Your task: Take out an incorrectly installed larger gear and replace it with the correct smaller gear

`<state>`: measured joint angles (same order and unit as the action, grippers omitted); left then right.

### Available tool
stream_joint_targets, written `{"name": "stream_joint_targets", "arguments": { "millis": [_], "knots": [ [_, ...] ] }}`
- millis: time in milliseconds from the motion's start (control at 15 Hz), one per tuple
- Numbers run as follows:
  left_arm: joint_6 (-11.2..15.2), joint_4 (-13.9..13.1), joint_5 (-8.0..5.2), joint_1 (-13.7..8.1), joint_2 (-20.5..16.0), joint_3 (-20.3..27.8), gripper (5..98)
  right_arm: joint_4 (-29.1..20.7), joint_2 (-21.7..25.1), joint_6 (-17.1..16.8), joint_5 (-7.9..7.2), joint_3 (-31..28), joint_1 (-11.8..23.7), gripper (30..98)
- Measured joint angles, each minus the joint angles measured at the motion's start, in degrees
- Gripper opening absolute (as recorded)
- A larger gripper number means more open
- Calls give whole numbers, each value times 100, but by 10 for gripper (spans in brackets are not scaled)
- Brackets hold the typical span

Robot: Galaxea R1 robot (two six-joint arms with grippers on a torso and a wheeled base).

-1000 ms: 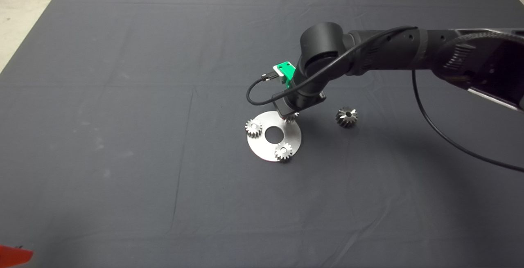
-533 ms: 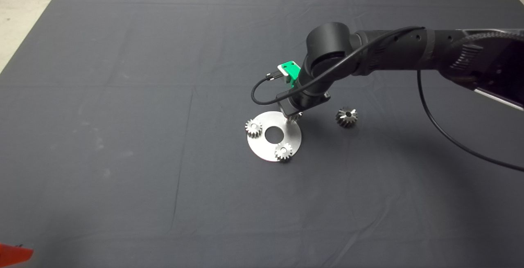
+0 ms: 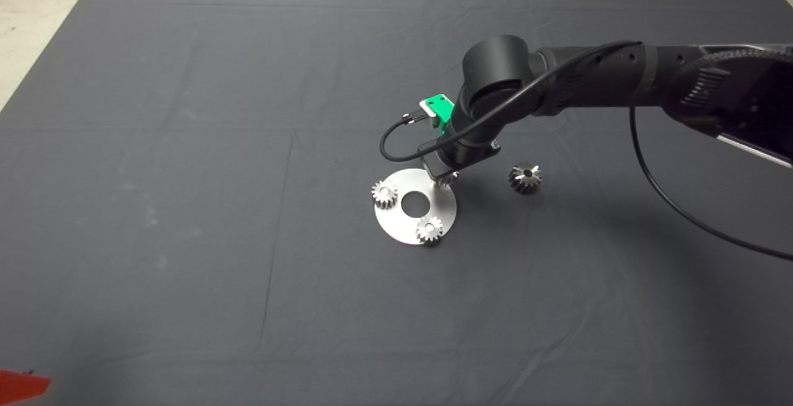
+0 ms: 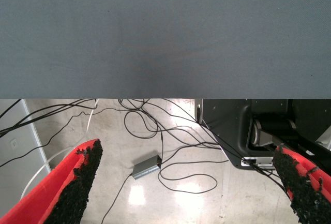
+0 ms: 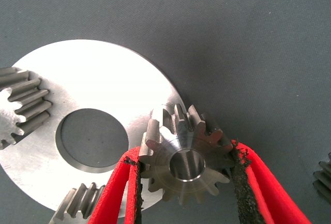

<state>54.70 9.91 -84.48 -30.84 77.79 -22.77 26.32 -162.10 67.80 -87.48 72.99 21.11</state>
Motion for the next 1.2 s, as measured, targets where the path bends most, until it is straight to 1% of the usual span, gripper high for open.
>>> {"name": "stream_joint_targets", "arguments": {
  "millis": [200,467,1200],
  "knots": [
    [-1,4,-2,0,-9,1,843,0,-78,2,-36,-6,0,349],
    [-1,20,-2,0,-21,1,843,0,-231,17,-12,-11,0,350],
    [-1,22,-2,0,-1,1,843,0,-234,17,-17,-6,0,349]
  ]
}}
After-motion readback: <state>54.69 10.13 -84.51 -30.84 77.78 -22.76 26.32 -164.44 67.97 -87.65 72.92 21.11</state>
